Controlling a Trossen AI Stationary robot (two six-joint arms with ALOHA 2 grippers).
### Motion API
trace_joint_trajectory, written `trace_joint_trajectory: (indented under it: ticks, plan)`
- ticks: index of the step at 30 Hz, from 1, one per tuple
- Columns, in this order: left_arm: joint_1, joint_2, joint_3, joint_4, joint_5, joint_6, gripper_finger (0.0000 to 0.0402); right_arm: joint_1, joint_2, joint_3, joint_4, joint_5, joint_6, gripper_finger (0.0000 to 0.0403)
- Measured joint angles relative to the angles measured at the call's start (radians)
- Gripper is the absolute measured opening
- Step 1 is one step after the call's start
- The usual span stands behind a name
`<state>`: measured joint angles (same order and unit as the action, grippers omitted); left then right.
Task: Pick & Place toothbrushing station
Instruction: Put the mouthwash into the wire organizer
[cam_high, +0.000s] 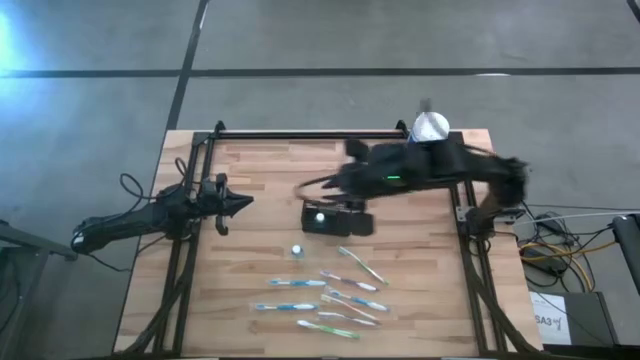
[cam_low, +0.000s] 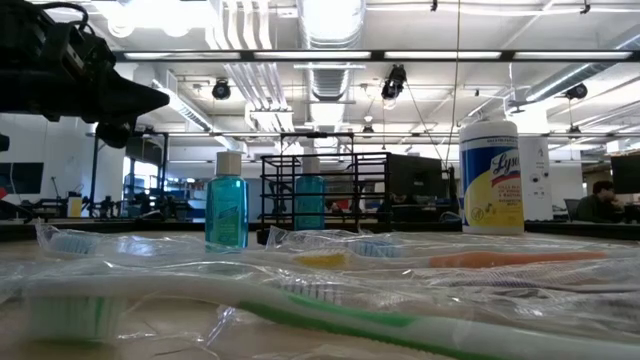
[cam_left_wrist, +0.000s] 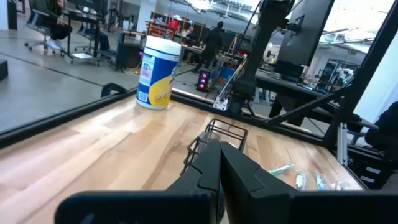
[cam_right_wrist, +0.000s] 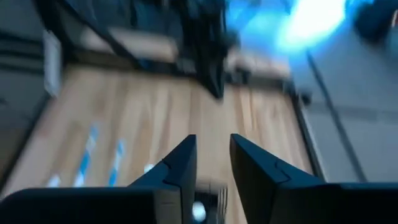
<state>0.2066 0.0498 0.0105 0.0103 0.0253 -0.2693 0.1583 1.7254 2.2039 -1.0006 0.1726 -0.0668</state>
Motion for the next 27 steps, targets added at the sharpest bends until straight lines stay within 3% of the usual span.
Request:
trace_joint_trajectory:
  ticks: [5, 11, 18, 22, 27]
  plan:
    - [0.0, 0.0, 0.0, -0.002, 0.007, -0.011, 0.0007, 0.063, -0.255, -0.31, 0.293, 0.01, -0.073, 0.0052]
    - [0.0, 0.0, 0.0, -0.005, 0.008, -0.014, 0.0007, 0.068, -0.558, -0.843, 0.698, 0.017, -0.007, 0.0025]
    - [0.0, 0.0, 0.005, -0.004, 0.013, -0.004, 0.0007, 0.06, -0.811, -1.408, 1.187, 0.014, -0.007, 0.0011]
    - [0.0, 0.0, 0.014, -0.011, 0.018, 0.048, 0.0007, 0.05, -0.965, -1.633, 1.391, 0.015, -0.019, 0.0011]
    - [0.001, 0.0, 0.015, -0.005, 0.018, 0.101, 0.0007, 0.023, -1.154, -1.807, 1.442, 0.015, 0.002, 0.0011]
